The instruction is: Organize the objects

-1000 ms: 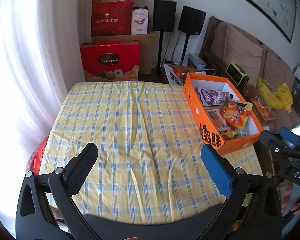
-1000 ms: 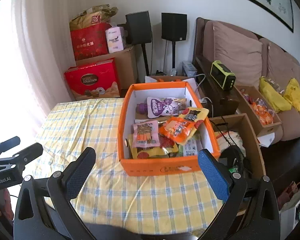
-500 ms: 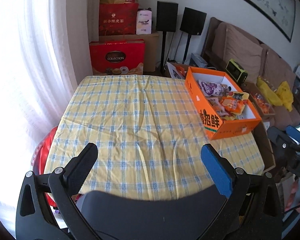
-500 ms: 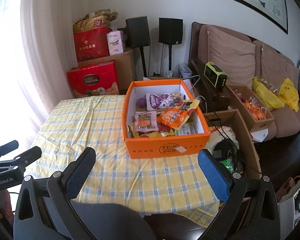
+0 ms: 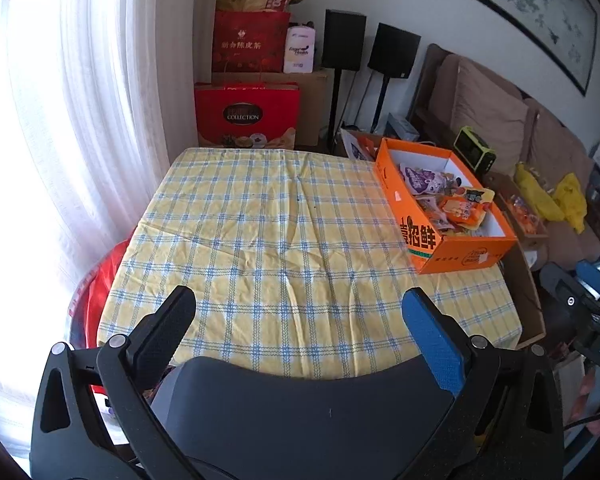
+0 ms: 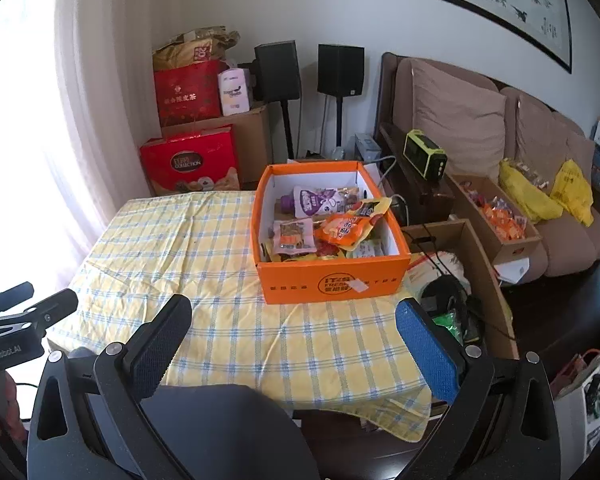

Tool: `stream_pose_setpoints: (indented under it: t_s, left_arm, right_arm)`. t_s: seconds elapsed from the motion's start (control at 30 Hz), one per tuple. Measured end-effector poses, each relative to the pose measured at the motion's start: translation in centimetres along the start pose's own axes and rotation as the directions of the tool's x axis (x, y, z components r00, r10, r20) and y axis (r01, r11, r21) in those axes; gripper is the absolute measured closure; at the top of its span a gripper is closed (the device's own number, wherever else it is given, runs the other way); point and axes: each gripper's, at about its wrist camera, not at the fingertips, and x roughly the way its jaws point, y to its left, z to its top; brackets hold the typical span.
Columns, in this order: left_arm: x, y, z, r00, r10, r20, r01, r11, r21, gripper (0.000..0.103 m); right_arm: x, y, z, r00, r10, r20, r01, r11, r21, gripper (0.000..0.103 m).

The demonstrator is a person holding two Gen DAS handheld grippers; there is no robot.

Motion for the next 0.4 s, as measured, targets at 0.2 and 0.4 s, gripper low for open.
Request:
stream_pose_setpoints:
  t_s: [0.2, 0.4]
  left_arm:
    - [-0.18, -0.22, 0.00, 1.000, 0.018, 0.009, -0.018, 1.000, 0.012, 0.000]
    - [-0.04, -0.51, -0.21, 1.000, 0.020, 0.008, -0.020, 0.999, 0.027, 0.000]
  right_arm:
    - [-0.06, 0.20, -0.16, 1.000, -0.003, -0.001, 0.003, 1.000, -0.001, 0.000]
    - [0.28, 0.05, -0.26, 1.000, -0.005, -0.013, 0.005, 1.000, 0.008, 0.000]
